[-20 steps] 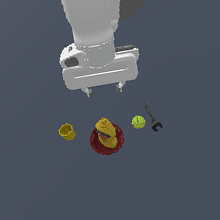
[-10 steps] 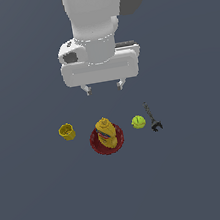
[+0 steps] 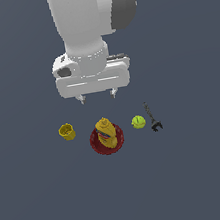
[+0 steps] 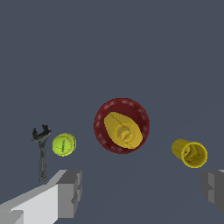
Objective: Pick up a designated object from a clutter of objects.
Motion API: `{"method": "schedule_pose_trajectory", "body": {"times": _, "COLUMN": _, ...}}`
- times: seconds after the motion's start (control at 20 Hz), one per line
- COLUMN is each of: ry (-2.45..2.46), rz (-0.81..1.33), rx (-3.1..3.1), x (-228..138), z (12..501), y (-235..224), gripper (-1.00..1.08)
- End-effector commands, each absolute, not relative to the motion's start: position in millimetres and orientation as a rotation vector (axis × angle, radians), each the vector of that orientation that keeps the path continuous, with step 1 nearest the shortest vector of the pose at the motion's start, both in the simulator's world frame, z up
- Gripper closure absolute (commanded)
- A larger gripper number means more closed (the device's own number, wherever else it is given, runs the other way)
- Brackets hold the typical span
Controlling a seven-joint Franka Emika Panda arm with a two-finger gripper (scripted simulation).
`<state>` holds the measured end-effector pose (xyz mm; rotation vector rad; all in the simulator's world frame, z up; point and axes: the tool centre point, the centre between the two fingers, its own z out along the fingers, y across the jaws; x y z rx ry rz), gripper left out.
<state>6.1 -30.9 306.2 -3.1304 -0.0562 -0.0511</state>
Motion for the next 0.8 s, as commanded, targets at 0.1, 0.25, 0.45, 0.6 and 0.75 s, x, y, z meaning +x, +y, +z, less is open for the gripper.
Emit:
{"method": "schedule_pose_trajectory", "body": {"times": 0.1, "ry": -0.116, "rz": -0.046, "rx": -3.126, "x": 8, "z": 283, "y": -52, "gripper": -0.92}}
{"method": "schedule_pose_trajectory", "body": {"times": 0.25, "ry": -0.166, "rz": -0.043, "rx": -3.122, "x": 9, "z": 264, "y": -70, "gripper": -0.92}}
{"method": "schedule_pose_trajectory", "body": {"times": 0.45, "ry": -0.236, "rz": -0.039, "rx": -3.116, "x": 8, "z": 237, "y": -96, "gripper": -0.92}}
{"method": "schedule_pose_trajectory", "body": {"times": 0.6, "ry": -0.289, "rz": -0.036, "rx": -3.111, "x": 5, "z": 216, "y": -116, "gripper": -0.92}}
{"method": "schedule_pose_trajectory", "body": {"times": 0.75, "ry": -0.340, "rz": -0.033, "rx": -3.107, "x": 0, "z": 196, "y": -136, "gripper": -0.92}}
